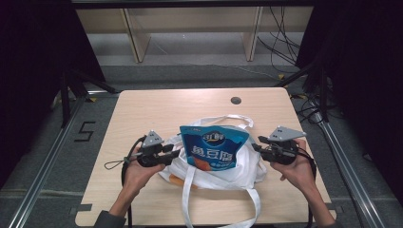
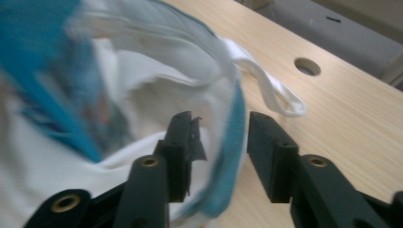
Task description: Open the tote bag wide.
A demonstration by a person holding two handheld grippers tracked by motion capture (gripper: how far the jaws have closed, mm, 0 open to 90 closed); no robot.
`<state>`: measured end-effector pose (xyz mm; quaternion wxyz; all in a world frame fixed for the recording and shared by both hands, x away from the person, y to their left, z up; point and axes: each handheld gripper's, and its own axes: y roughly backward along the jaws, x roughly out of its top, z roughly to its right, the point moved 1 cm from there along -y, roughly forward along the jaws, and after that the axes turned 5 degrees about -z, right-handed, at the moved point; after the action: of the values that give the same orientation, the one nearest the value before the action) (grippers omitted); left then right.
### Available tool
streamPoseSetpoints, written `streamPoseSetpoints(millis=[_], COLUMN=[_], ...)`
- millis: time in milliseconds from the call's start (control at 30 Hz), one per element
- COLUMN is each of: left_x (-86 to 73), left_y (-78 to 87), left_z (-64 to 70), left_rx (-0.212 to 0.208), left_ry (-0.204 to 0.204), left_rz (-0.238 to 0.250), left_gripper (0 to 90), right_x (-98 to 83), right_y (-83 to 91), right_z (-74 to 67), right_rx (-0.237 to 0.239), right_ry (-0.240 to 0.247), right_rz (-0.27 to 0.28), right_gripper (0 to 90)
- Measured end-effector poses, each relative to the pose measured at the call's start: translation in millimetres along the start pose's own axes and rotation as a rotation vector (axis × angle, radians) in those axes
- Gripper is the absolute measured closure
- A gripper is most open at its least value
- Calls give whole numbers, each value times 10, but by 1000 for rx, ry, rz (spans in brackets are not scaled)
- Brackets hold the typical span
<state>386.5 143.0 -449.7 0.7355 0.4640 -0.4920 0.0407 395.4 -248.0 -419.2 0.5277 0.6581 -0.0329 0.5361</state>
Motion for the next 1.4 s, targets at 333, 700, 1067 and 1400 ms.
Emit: streamPoseSetpoints(millis=[333,700,1067,1400], left_x=[-345,-99,-160,-91], left_y=[-335,-102,-424,-210], left_z=[158,234,-268,-152], left_rx=[-38,3,138,88], left_ry=[-119,-93,-13,-21], left_rz=[-188,-43,-109,-31], left_gripper=[791,693,828,845], right_x=[-376,-245,-254,-283], right_y=[-737,-478,-413,-500], right_z=[152,203,-391,-430], right_rx=[-89,-97,146,111], right_ry=[70,-1,77,134], right_rz=[-243,-109,-147,-205], right_gripper=[884,676,870,898])
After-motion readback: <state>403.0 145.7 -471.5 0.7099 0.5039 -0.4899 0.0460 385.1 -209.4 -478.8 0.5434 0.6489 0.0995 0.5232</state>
